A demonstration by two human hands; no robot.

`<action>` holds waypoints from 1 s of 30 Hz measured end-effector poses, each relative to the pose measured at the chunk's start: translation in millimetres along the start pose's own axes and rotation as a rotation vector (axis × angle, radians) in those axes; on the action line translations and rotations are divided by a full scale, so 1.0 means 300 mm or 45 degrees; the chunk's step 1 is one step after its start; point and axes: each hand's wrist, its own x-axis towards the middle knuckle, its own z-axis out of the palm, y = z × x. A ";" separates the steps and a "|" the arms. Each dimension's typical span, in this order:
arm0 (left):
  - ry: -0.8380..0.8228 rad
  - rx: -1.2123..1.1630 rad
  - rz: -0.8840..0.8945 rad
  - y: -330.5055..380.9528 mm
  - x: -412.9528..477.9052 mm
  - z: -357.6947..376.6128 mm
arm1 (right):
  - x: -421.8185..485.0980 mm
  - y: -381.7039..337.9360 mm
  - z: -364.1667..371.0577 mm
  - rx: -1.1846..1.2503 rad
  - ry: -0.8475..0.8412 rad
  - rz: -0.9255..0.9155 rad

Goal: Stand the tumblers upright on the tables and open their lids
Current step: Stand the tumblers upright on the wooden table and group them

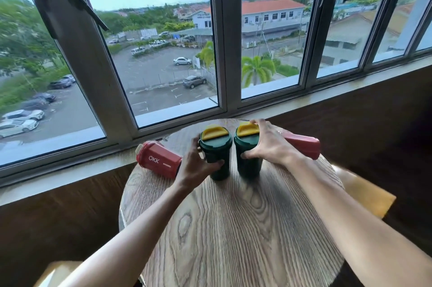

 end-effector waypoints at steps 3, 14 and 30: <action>0.019 0.010 -0.021 0.001 -0.002 0.001 | 0.046 0.001 0.003 -0.021 -0.014 -0.019; 0.011 0.057 -0.064 0.000 0.017 -0.005 | 0.135 0.019 0.002 -0.025 -0.117 -0.030; 0.191 0.333 0.255 0.109 0.073 -0.035 | 0.119 0.128 -0.165 -0.261 -0.296 0.100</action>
